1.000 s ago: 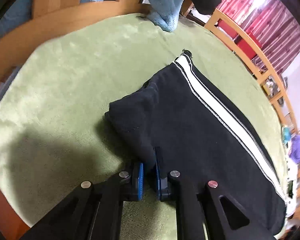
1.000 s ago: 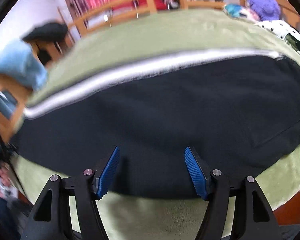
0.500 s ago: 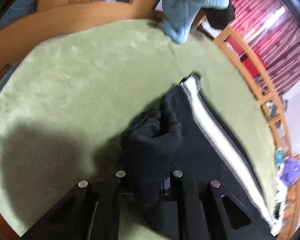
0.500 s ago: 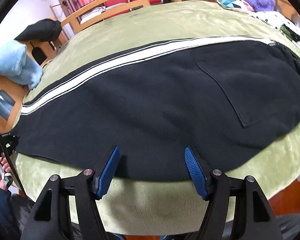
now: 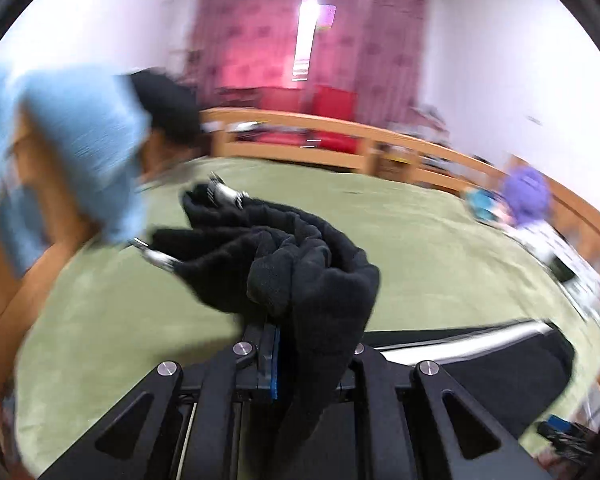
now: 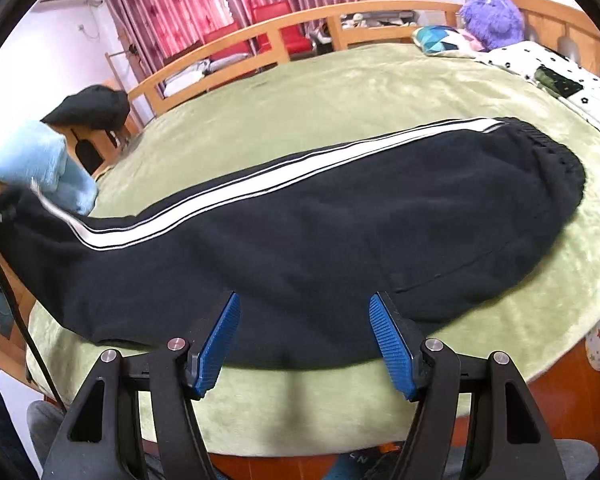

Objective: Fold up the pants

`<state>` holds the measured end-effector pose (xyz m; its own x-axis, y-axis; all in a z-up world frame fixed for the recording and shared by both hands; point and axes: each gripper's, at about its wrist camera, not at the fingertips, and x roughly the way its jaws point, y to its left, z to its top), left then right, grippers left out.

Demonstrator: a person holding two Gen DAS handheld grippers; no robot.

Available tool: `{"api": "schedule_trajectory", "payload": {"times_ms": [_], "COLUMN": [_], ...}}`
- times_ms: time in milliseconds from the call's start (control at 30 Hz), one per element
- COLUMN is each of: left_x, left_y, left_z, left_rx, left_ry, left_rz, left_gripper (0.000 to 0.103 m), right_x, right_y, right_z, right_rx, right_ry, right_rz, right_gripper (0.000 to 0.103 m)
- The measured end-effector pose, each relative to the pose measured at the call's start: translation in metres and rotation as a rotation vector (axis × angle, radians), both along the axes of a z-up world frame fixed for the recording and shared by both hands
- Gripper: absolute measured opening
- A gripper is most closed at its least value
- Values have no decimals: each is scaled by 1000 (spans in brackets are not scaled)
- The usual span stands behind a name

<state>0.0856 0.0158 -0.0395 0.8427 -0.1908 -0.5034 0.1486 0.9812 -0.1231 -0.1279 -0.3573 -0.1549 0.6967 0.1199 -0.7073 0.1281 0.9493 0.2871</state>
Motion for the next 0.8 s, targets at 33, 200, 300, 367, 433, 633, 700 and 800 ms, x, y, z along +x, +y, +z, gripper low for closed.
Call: {"api": "schedule_trajectory", "payload": {"times_ms": [33, 200, 300, 367, 433, 633, 700, 800], "left_x": [-2, 2, -4, -5, -11, -16, -13, -15], "left_y": [-19, -141, -174, -167, -150, -63, -30, -2], "left_z": [2, -35, -75, -91, -98, -117, -127, -142], "left_rx": [5, -34, -102, -167, -204, -164, -140, -81], "left_ry": [0, 160, 334, 388, 396, 376, 381, 380], "left_rz": [-32, -250, -341, -331, -308, -109, -16, 73], "left_gripper": [13, 26, 54, 62, 67, 75, 75, 75], "right_x": [-4, -24, -30, -35, -34, -2, 15, 46], "right_y": [-4, -27, -37, -43, -43, -23, -6, 23], "right_z": [0, -2, -3, -3, -1, 0, 2, 1], "right_rx": [5, -4, 15, 25, 24, 73, 68, 49], "right_ry": [2, -2, -2, -10, -18, -45, -67, -70], "right_rz": [-2, -37, -56, -58, -54, 19, 69, 133], "right_gripper": [67, 67, 67, 67, 67, 67, 67, 67]}}
